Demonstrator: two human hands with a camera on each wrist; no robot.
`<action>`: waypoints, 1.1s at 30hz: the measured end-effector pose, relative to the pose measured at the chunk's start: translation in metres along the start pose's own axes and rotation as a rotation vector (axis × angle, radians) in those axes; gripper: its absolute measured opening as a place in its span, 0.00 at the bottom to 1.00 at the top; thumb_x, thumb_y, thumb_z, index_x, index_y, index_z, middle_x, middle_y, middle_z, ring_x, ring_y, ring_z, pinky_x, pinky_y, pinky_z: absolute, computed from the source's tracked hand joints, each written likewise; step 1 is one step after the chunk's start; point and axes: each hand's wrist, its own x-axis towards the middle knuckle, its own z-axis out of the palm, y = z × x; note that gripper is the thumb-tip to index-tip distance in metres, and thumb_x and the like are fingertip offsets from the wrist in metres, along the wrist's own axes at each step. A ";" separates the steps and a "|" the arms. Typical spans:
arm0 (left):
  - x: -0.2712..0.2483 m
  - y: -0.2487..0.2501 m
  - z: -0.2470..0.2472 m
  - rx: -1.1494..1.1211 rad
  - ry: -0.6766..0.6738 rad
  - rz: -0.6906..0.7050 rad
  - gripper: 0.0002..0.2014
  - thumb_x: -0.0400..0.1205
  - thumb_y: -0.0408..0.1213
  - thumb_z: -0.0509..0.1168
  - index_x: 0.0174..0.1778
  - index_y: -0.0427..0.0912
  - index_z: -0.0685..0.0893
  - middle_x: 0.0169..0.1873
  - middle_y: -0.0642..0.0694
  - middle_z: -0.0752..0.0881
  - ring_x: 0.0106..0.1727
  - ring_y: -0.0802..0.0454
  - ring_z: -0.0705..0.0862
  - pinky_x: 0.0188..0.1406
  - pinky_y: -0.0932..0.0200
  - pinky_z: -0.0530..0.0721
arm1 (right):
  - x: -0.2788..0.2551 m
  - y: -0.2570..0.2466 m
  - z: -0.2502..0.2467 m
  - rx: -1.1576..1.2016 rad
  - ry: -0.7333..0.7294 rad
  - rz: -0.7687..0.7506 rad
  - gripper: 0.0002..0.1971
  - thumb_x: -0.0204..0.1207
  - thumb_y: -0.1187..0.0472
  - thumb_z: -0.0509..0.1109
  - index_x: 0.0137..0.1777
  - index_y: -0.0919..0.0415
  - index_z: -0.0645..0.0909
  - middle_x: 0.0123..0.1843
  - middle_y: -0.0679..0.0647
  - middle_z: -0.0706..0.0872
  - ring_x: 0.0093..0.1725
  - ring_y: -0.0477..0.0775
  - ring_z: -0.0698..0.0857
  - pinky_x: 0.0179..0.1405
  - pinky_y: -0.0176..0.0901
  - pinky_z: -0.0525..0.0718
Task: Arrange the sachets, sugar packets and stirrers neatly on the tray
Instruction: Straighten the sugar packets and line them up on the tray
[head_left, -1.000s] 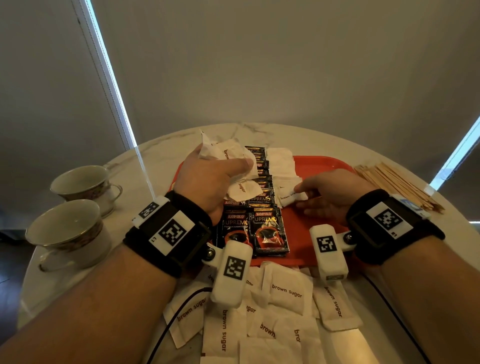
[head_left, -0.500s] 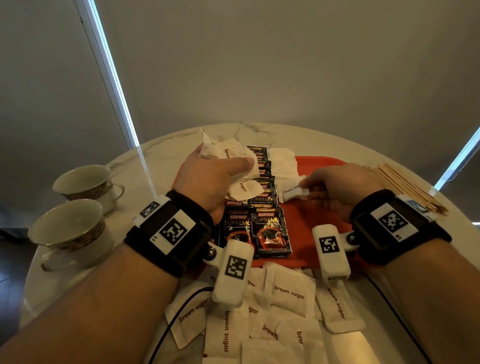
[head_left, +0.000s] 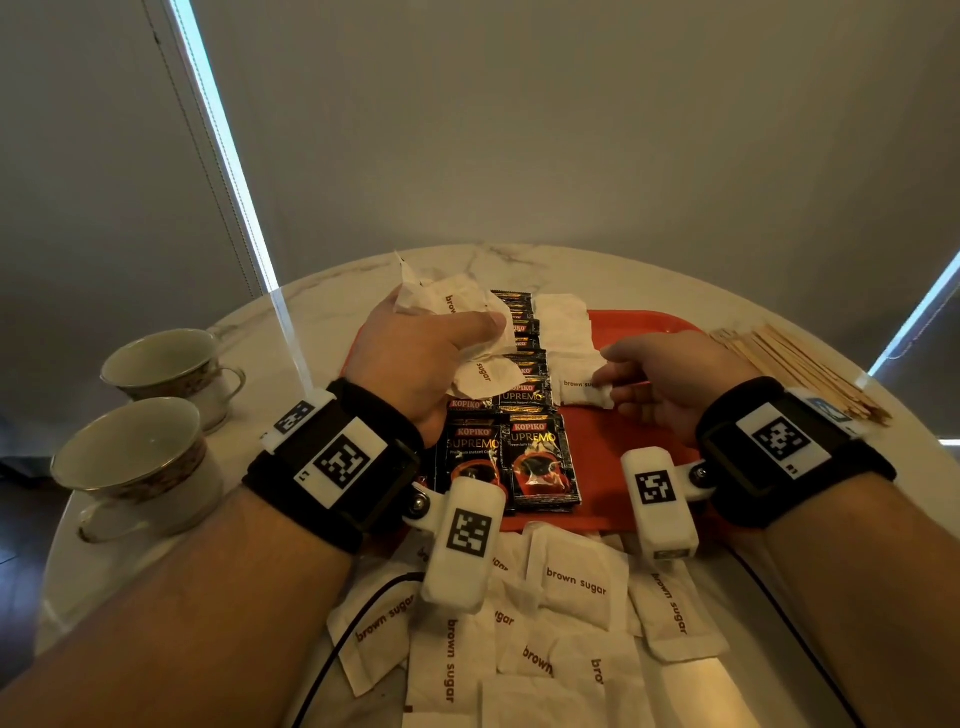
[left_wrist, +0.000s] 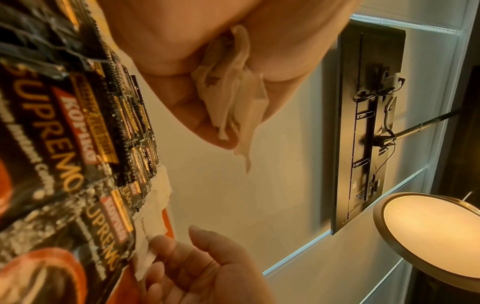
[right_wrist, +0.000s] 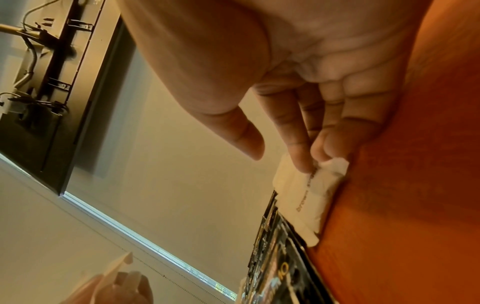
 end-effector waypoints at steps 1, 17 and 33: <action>0.000 0.000 0.000 0.001 -0.001 0.001 0.21 0.77 0.22 0.76 0.67 0.31 0.84 0.52 0.29 0.92 0.48 0.29 0.94 0.43 0.35 0.92 | 0.000 0.000 0.000 -0.002 0.003 -0.001 0.03 0.85 0.62 0.68 0.50 0.60 0.82 0.42 0.57 0.88 0.33 0.51 0.78 0.35 0.43 0.79; -0.001 -0.001 0.002 0.012 0.008 0.005 0.21 0.77 0.24 0.77 0.66 0.33 0.85 0.51 0.31 0.93 0.47 0.31 0.94 0.46 0.32 0.92 | -0.002 0.000 0.004 -0.027 -0.006 -0.082 0.11 0.85 0.58 0.69 0.47 0.65 0.85 0.39 0.56 0.80 0.35 0.49 0.76 0.36 0.40 0.77; -0.006 -0.013 0.013 -0.062 0.042 0.092 0.15 0.83 0.26 0.73 0.65 0.33 0.86 0.51 0.34 0.94 0.51 0.33 0.94 0.53 0.31 0.91 | -0.045 -0.009 0.023 0.015 -0.499 -0.157 0.19 0.67 0.54 0.81 0.52 0.67 0.89 0.40 0.58 0.87 0.35 0.51 0.85 0.38 0.43 0.85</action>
